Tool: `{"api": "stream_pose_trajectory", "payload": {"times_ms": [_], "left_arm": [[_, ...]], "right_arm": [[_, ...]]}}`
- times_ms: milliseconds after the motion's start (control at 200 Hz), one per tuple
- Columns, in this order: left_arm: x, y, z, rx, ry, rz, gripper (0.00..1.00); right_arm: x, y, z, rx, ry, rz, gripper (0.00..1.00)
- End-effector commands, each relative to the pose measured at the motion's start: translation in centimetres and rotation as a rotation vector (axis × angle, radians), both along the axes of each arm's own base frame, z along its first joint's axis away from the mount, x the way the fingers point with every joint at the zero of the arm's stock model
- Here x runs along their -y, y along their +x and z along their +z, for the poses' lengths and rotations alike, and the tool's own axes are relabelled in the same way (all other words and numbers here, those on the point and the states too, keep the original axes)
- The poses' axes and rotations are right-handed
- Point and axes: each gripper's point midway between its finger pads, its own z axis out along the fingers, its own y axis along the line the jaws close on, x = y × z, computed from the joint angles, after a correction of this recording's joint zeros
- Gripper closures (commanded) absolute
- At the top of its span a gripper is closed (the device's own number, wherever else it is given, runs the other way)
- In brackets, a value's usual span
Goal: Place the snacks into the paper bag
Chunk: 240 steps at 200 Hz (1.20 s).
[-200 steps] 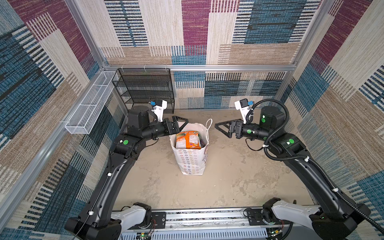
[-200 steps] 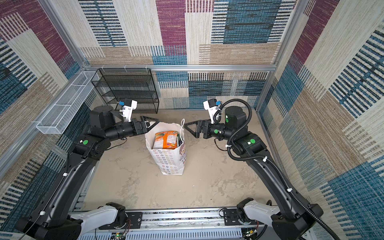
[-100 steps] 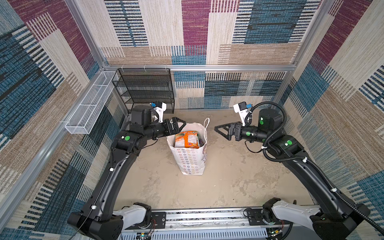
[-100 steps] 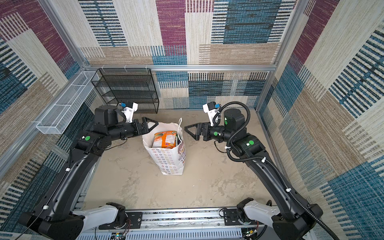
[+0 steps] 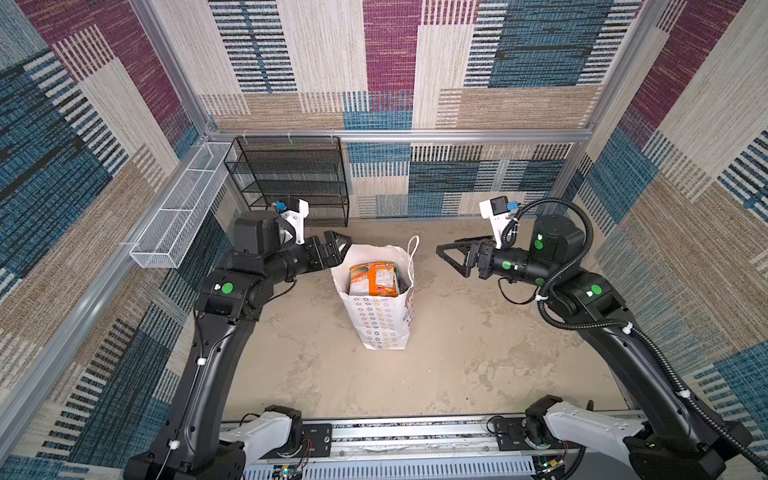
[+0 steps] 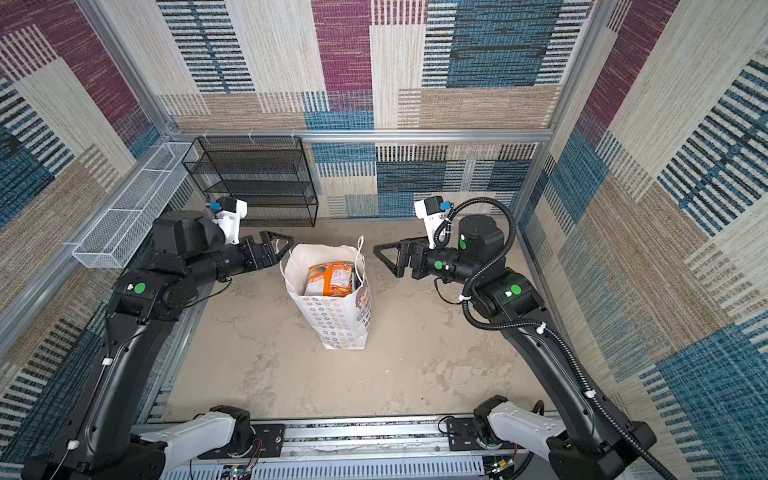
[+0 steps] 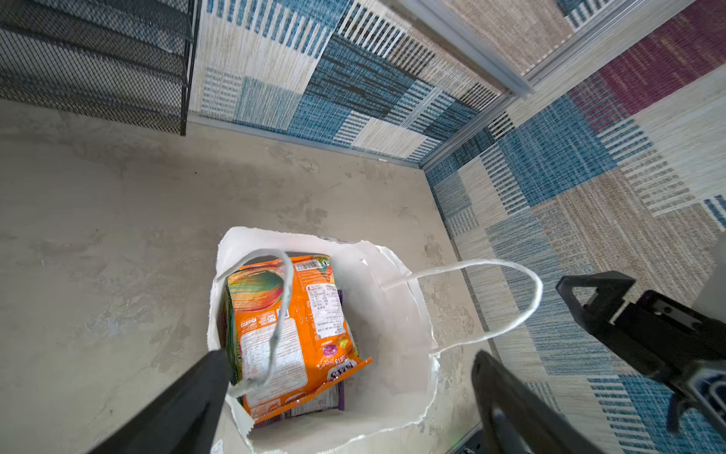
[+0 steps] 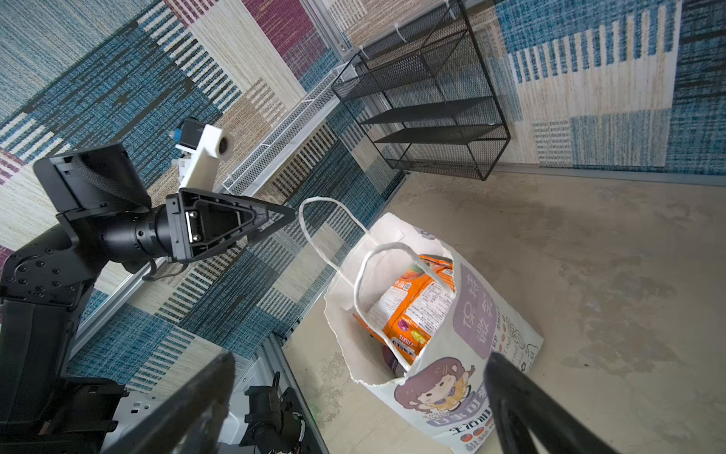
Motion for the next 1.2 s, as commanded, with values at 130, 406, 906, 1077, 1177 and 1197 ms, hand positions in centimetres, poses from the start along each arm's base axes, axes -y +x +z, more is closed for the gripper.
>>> {"api": "stream_pose_trajectory", "payload": {"times_ms": [130,406,906,1077,1177,1197], "left_arm": [[-4.0,-0.7,0.6,0.047,0.113,0.182,0.01],[-9.4,0.7,-3.9,-0.022,0.164,0.468,0.01],[-19.6,3.3,-17.2,-0.128,0.204,0.875,0.01],[-22.3,2.0,-20.9,-0.125,0.289,1.011,0.01],[-22.9,2.1,-22.7,-0.107,0.297,1.05,0.01],[-23.0,2.2,-23.0,-0.102,0.301,1.05,0.01]], "right_arm": [[2.5,2.2,0.6,0.036,-0.088,-0.192,0.0],[5.2,7.3,-2.2,0.071,-0.119,-0.349,0.0],[16.0,15.4,-13.1,-0.029,-0.062,-0.562,0.0],[17.0,15.2,-17.5,-0.009,-0.115,-0.605,0.0],[17.9,14.3,-18.3,0.082,-0.144,-0.654,0.0],[18.1,14.1,-18.3,0.11,-0.155,-0.661,0.0]]}}
